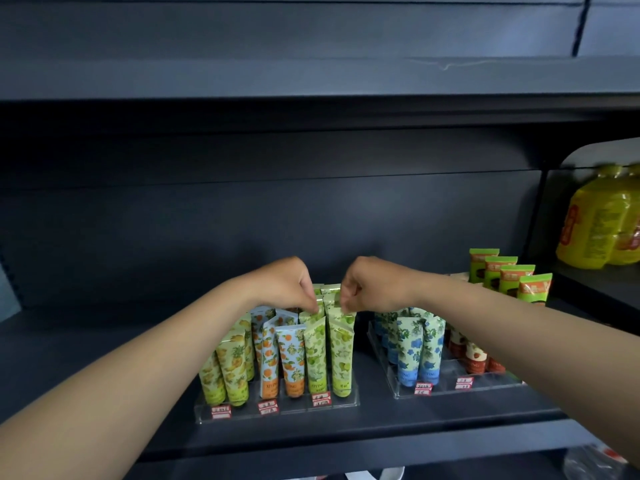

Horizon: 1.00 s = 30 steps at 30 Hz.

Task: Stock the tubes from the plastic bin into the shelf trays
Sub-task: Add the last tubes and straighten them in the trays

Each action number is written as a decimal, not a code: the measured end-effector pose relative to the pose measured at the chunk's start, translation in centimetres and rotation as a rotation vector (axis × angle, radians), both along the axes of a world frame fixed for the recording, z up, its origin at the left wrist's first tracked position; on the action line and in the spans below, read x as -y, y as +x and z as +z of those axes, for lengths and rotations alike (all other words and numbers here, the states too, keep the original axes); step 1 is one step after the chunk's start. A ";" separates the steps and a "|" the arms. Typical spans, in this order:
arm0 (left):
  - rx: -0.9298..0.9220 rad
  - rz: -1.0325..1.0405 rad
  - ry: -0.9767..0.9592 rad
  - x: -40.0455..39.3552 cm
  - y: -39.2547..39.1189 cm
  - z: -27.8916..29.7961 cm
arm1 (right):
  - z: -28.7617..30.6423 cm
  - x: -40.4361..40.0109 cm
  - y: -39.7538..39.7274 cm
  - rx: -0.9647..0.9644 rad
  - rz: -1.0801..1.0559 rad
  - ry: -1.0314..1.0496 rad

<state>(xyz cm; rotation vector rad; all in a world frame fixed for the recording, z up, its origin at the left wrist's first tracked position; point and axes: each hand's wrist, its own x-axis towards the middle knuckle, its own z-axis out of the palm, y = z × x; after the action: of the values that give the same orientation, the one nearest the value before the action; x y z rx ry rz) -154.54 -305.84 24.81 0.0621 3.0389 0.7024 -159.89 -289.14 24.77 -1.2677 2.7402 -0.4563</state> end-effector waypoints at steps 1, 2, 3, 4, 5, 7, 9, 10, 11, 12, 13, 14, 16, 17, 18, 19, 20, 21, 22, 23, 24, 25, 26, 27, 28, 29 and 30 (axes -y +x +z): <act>-0.004 0.007 -0.002 -0.1 -0.1 -0.1 | 0.0 -0.1 0.1 0.004 -0.001 0.001; -0.010 0.013 -0.002 -0.2 -0.2 -0.1 | 0.0 -0.2 0.2 0.009 -0.001 0.002; -0.022 0.019 0.000 -0.3 -0.2 -0.2 | 0.1 -0.2 0.2 0.012 0.000 0.001; -0.038 0.022 0.005 -0.3 -0.3 -0.3 | 0.1 -0.3 0.3 0.013 0.001 -0.002; -0.051 0.018 0.013 -0.4 -0.3 -0.4 | 0.2 -0.3 0.3 0.012 0.001 -0.005; -0.058 -0.002 0.023 -0.4 -0.3 -0.4 | 0.1 -0.3 0.3 0.003 0.004 -0.010; -0.045 -0.020 0.034 -0.4 -0.2 -0.4 | -0.2 -0.3 0.3 0.002 -0.001 -0.020; -0.040 -0.025 0.045 -0.4 -0.2 -0.4 | -0.2 -0.3 0.3 0.003 -0.005 -0.027; -0.038 -0.029 0.054 -0.4 -0.2 -0.4 | -0.3 -0.4 0.3 0.003 -0.007 -0.031; -0.036 -0.032 0.060 -0.4 -0.1 -0.3 | -0.3 -0.4 0.3 0.002 -0.007 -0.035; -0.031 -0.035 0.060 -0.4 0.0 -0.2 | -0.2 -0.4 0.3 0.002 -0.007 -0.039; -0.027 -0.039 0.056 -0.4 0.0 -0.1 | -0.2 -0.4 0.4 0.005 -0.006 -0.044; -0.021 -0.047 0.047 -0.3 0.1 0.0 | 0.2 -0.4 0.5 0.006 0.000 -0.055; -0.020 -0.047 0.042 -0.3 0.2 0.1 | 0.3 -0.4 0.6 0.002 0.005 -0.059; -0.020 -0.044 0.037 -0.3 0.3 0.1 | 0.5 -0.5 0.7 -0.003 0.010 -0.062; -0.024 -0.039 0.034 -0.2 0.4 0.2 | 0.7 -0.5 0.9 -0.009 0.016 -0.068; -0.032 -0.034 0.038 -0.2 0.6 0.2 | 0.8 -0.6 1.1 -0.014 0.022 -0.076; -0.045 -0.031 0.045 -0.1 0.8 0.3 | 0.9 -0.6 1.3 -0.019 0.031 -0.086; -0.062 -0.029 0.054 0.0 1.0 0.4 | 1.0 -0.6 1.6 -0.017 0.041 -0.095; -0.080 -0.029 0.060 0.0 1.3 0.5 | 1.0 -0.7 2.0 -0.007 0.052 -0.098; -0.094 -0.031 0.059 0.0 1.6 0.5 | 1.0 -0.7 2.4 0.008 0.060 -0.092; -0.099 -0.035 0.050 0.0 1.9 0.6 | 0.9 -0.7 2.7 0.019 0.065 -0.075; -0.093 -0.037 0.038 0.0 2.1 0.5 | 0.9 -0.6 3.0 0.019 0.067 -0.051; -0.078 -0.040 0.027 -0.1 2.3 0.4 | 0.8 -0.5 3.2 0.009 0.070 -0.025; -0.056 -0.043 0.010 -0.1 2.4 0.3 | 0.7 -0.5 3.3 -0.002 0.071 -0.004; -0.035 -0.046 -0.011 -0.2 2.5 0.1 | 0.7 -0.4 3.4 -0.013 0.067 0.014; -0.019 -0.045 -0.031 -0.3 2.5 -0.1 | 0.6 -0.4 3.4 -0.026 0.059 0.028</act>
<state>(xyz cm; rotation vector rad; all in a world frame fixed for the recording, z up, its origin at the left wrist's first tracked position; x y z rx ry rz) -152.07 -305.54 24.75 0.1373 3.0548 0.6547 -156.51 -288.74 25.39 -1.3524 2.7120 -0.3970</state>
